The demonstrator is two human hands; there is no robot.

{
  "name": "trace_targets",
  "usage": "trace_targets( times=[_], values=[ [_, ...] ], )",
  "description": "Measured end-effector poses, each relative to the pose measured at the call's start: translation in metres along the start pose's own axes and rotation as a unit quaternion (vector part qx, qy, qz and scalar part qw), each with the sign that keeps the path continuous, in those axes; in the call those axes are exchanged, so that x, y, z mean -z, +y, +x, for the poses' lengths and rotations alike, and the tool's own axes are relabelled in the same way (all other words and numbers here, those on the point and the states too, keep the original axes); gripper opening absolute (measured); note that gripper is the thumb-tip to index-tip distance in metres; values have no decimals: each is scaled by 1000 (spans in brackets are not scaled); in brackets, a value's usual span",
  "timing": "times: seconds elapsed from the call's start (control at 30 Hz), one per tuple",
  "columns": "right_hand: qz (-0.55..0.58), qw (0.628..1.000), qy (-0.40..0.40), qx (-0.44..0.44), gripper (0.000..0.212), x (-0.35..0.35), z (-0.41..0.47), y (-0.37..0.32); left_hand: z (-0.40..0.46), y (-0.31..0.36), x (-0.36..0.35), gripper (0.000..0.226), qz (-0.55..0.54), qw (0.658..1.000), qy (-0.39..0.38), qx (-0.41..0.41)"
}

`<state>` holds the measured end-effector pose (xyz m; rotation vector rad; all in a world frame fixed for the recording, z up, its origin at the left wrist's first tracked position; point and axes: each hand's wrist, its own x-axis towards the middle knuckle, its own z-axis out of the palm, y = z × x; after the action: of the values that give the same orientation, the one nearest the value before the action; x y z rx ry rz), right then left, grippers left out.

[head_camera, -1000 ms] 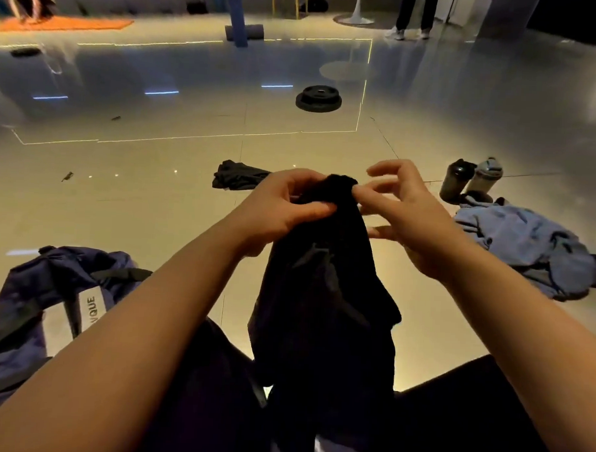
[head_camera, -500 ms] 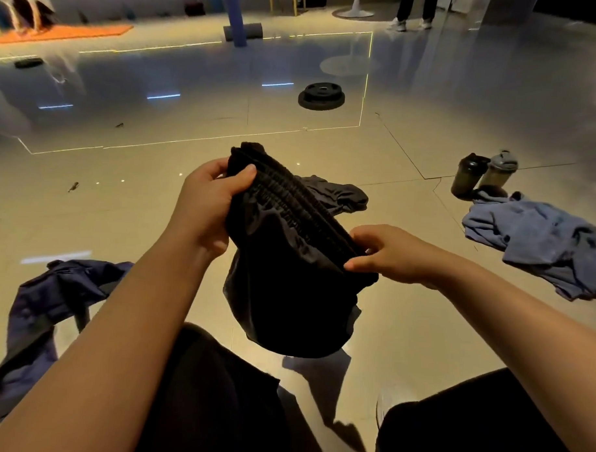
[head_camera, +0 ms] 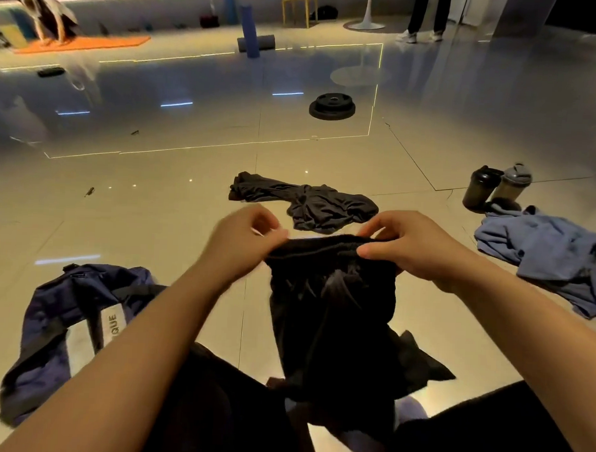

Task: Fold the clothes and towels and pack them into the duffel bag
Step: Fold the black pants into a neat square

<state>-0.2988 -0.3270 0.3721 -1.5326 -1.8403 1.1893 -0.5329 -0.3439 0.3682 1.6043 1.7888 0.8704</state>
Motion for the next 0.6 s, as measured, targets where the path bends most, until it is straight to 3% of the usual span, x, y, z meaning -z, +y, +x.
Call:
trace_targets(
  times=[0.1,0.17,0.33,0.47,0.53,0.6],
  values=[
    [14,999,-4,-35,12,-8,-1,3,-18,22,-31,28,-53,982,-181,-2],
    [38,998,5,-46,10,-12,-1,4,-22,29,-46,43,-55,972,-227,-10],
    [165,982,18,-86,15,-11,-5,3,-25,34,-63,56,-43,986,-157,-49],
    [291,952,18,-99,18,-2,-9,-1,-21,33,-65,41,-61,988,-119,-79],
    [277,957,23,-79,16,7,-11,-2,-15,32,-60,29,-110,983,-125,-79],
    [190,979,59,-42,15,17,-9,1,-9,33,-51,26,-155,974,-138,-93]
  ],
)
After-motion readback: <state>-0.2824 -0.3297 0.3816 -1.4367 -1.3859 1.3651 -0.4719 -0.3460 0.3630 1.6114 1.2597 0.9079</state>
